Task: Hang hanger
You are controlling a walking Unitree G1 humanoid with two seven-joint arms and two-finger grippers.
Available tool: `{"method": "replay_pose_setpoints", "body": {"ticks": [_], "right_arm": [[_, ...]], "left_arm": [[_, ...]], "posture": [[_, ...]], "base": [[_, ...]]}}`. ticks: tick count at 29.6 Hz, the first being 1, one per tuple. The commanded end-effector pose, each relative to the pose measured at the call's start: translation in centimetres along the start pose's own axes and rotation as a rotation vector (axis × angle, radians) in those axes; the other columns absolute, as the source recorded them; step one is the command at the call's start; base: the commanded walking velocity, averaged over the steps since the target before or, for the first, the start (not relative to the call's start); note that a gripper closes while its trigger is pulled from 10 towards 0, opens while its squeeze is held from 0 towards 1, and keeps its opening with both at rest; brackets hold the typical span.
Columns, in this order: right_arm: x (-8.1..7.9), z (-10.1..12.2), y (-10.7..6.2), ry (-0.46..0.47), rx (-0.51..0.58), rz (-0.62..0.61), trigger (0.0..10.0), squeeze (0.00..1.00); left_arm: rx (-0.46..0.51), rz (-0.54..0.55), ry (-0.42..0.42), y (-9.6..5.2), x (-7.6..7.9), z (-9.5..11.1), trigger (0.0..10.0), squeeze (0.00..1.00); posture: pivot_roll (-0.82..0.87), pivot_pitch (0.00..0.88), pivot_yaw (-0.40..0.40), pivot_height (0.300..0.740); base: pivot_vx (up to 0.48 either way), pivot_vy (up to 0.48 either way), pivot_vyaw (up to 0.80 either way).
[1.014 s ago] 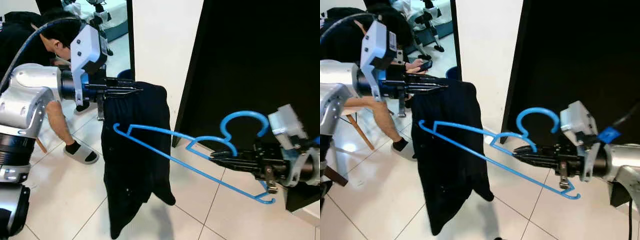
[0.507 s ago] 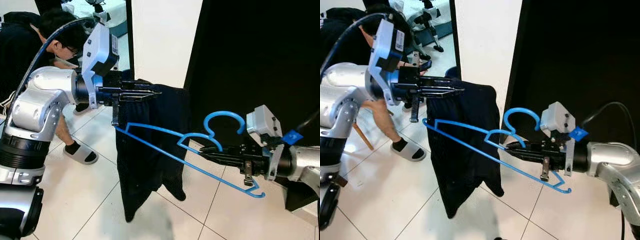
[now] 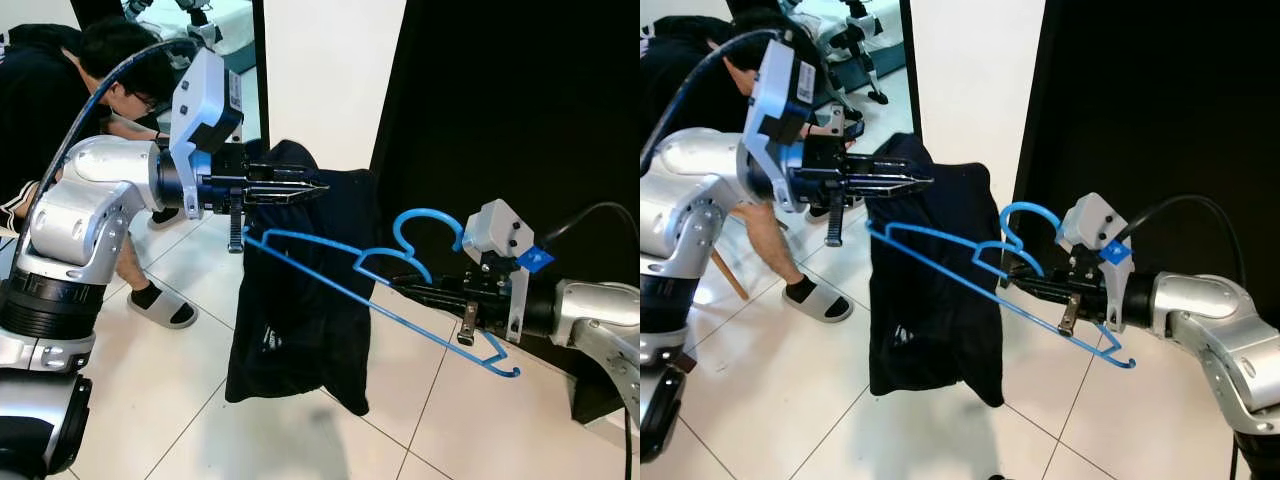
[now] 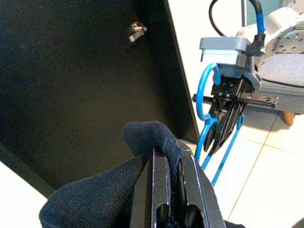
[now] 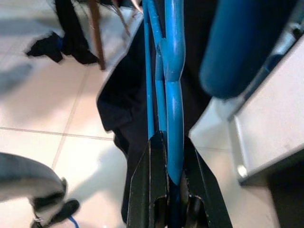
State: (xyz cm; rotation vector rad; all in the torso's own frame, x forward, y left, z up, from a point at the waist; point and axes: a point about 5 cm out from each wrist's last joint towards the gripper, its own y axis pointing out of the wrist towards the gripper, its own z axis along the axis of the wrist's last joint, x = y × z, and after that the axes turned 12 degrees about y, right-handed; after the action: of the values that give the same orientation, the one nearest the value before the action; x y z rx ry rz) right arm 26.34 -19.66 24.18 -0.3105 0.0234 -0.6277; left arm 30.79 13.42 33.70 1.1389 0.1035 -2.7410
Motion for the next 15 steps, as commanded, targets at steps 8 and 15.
{"method": "replay_pose_setpoints", "body": {"ticks": [8, 15], "right_arm": [[1.5, 0.1, -2.3, -0.014, -0.045, -0.122, 10.0, 0.00], [3.1, 0.9, -3.6, -0.034, -0.014, -0.226, 10.0, 0.00]], "left_arm": [[-0.029, 0.045, 0.029, -1.2, -0.7, 0.1, 10.0, 0.00], [-0.040, 0.032, 0.041, -1.2, -0.5, 0.0, 10.0, 0.00]], "posture": [[0.03, 0.116, -0.009, 0.740], [0.03, 0.114, -0.010, 0.740]], "base": [[0.000, 0.000, 0.00], [0.000, 0.000, 0.00]]}}
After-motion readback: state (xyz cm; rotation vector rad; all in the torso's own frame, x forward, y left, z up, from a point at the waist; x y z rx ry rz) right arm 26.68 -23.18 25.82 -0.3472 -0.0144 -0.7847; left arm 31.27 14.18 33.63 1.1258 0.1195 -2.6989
